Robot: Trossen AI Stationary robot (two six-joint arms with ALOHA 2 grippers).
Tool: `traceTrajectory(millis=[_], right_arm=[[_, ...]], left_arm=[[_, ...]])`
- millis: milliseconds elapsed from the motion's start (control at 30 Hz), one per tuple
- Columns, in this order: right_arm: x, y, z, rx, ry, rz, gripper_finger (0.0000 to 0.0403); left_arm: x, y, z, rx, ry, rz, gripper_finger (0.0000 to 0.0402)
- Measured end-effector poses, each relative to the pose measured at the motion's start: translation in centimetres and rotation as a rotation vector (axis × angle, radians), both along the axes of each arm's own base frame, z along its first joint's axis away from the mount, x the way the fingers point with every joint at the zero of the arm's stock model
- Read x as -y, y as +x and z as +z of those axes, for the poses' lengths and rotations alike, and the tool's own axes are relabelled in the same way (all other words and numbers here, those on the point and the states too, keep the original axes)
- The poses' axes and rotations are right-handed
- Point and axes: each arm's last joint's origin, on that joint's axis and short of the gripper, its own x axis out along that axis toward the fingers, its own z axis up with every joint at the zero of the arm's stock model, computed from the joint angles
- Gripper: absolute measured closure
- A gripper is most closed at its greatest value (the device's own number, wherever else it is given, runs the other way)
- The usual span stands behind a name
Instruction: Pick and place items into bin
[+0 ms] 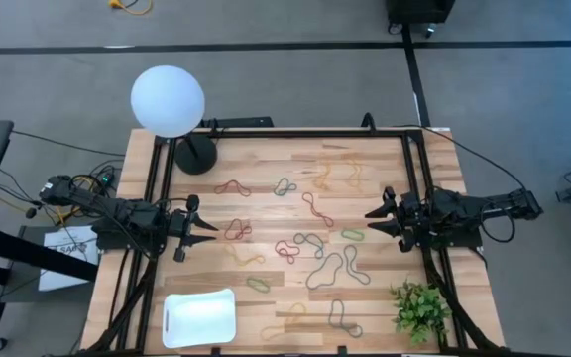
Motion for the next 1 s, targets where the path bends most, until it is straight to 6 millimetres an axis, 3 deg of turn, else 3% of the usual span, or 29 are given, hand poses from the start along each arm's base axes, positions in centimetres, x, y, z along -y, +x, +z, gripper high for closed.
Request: traceTrajectory(millis=[1000], right_arm=[[0.0, 0.0, -0.01, 0.0, 0.0, 0.0, 0.0278]], left_arm=[[0.0, 0.0, 0.0, -0.001, -0.007, 0.001, 0.0306]])
